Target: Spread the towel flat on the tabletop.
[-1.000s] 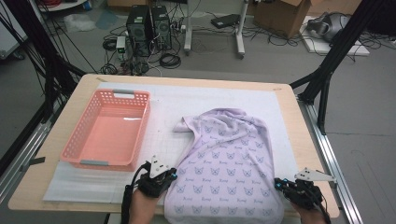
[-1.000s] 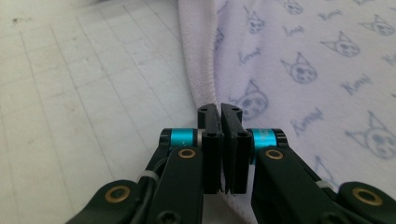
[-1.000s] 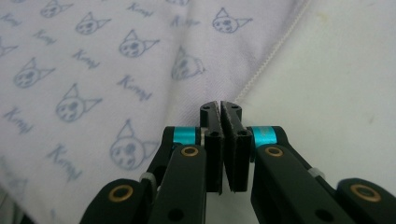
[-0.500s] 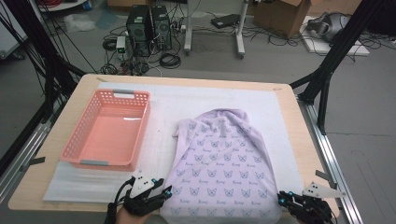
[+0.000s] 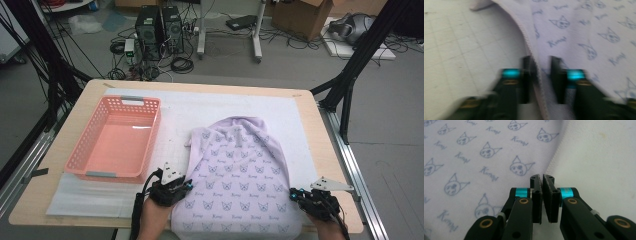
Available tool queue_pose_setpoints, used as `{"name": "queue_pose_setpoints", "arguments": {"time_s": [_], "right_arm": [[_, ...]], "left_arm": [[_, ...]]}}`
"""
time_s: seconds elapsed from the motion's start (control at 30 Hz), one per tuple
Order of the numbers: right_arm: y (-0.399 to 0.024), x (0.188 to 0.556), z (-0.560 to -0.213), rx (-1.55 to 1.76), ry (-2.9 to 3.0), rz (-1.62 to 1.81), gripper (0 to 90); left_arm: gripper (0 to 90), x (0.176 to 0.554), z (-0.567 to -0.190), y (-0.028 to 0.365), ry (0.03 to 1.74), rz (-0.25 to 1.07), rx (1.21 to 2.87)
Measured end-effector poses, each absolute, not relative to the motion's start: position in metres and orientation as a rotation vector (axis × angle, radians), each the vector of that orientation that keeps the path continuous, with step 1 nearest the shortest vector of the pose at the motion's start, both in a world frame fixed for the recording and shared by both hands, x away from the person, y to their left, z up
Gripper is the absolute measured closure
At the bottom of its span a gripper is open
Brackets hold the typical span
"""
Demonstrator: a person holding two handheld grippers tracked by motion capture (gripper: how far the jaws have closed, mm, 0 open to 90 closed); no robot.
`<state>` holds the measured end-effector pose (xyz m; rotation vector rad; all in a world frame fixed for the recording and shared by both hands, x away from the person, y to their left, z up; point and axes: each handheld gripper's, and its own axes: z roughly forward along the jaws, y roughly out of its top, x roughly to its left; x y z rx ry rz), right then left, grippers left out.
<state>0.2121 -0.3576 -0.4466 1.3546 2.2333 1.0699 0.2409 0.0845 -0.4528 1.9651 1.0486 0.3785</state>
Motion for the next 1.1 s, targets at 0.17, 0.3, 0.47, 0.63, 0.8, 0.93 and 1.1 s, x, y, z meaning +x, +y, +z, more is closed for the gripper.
{"name": "queue_pose_setpoints", "arguments": {"time_s": [0.17, 0.3, 0.47, 0.63, 0.8, 0.93, 1.1], "right_arm": [[-0.364, 0.201, -0.445, 1.348, 2.267, 1.077, 87.6], [-0.373, 0.181, -0.445, 1.337, 2.298, 1.091, 87.9], [-0.373, 0.163, -0.443, 1.313, 2.338, 1.087, 87.3], [-0.371, 0.170, -0.436, 1.322, 2.262, 1.154, 73.7], [-0.364, 0.190, -0.434, 1.324, 2.219, 1.177, 71.6], [-0.358, 0.202, -0.436, 1.319, 2.232, 1.164, 70.1], [-0.354, 0.215, -0.437, 1.327, 2.226, 1.158, 64.4]], "left_arm": [[86.8, 0.225, -0.453, 0.093, 1.056, 0.368, 1.956], [87.0, 0.203, -0.456, 0.108, 1.035, 0.342, 1.928], [84.1, 0.186, -0.454, 0.112, 0.981, 0.327, 1.942], [61.8, 0.195, -0.453, 0.116, 0.999, 0.373, 1.855], [51.4, 0.205, -0.452, 0.117, 1.008, 0.394, 1.791], [49.4, 0.212, -0.452, 0.117, 1.004, 0.408, 1.798], [47.4, 0.221, -0.451, 0.118, 0.996, 0.407, 1.791]]}}
